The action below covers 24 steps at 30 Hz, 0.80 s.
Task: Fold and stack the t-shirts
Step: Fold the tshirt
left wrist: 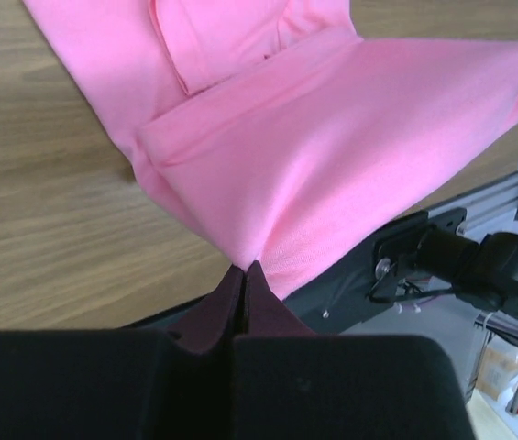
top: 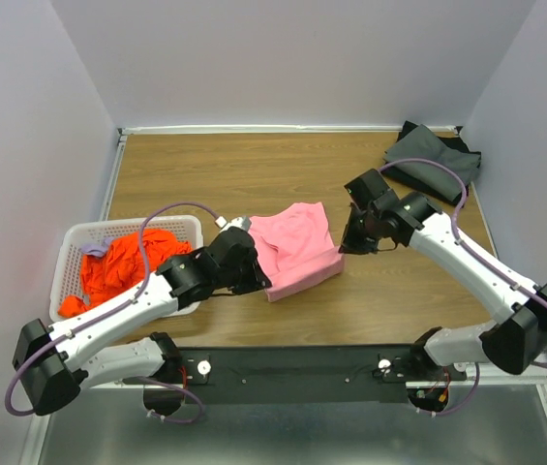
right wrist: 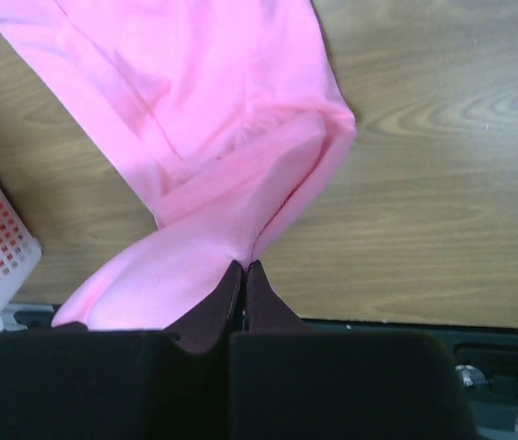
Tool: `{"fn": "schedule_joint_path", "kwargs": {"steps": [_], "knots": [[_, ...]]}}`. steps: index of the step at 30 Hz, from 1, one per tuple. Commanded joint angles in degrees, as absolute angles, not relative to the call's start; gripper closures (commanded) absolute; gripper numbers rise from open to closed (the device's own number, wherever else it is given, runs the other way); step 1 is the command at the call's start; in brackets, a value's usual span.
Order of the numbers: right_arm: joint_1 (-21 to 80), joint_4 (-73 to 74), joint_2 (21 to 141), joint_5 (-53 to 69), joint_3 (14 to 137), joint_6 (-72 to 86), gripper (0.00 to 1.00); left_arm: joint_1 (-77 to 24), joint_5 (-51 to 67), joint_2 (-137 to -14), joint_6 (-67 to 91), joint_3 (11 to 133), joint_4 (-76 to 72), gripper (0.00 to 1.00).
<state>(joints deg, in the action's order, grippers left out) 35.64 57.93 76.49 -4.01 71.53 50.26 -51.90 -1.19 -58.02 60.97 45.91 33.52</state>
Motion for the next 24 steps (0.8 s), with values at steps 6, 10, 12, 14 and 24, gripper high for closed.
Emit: {"fn": "schedule_joint_path", "kwargs": {"steps": [6, 10, 12, 14, 24], "knots": [[35.7, 53.6, 82.9, -12.5, 80.3, 48.7, 0.98, -43.1, -0.7, -59.1, 53.6, 45.5, 30.8, 1.00], [35.7, 52.7, 86.3, -12.7, 83.0, 47.6, 0.98, -40.5, 2.2, -60.6, 51.5, 45.3, 29.1, 1.00], [35.7, 52.5, 88.0, -13.1, 84.3, 47.0, 0.98, -39.7, 2.7, -60.8, 51.1, 45.1, 27.6, 1.00], [35.7, 52.0, 88.9, -13.8, 85.1, 46.6, 0.98, -38.3, 3.5, -62.0, 50.1, 45.1, 26.7, 1.00], [34.5, 50.4, 96.2, -15.2, 91.3, 44.1, 0.98, -32.0, 5.4, -68.6, 45.4, 47.9, 22.8, 1.00]]}}
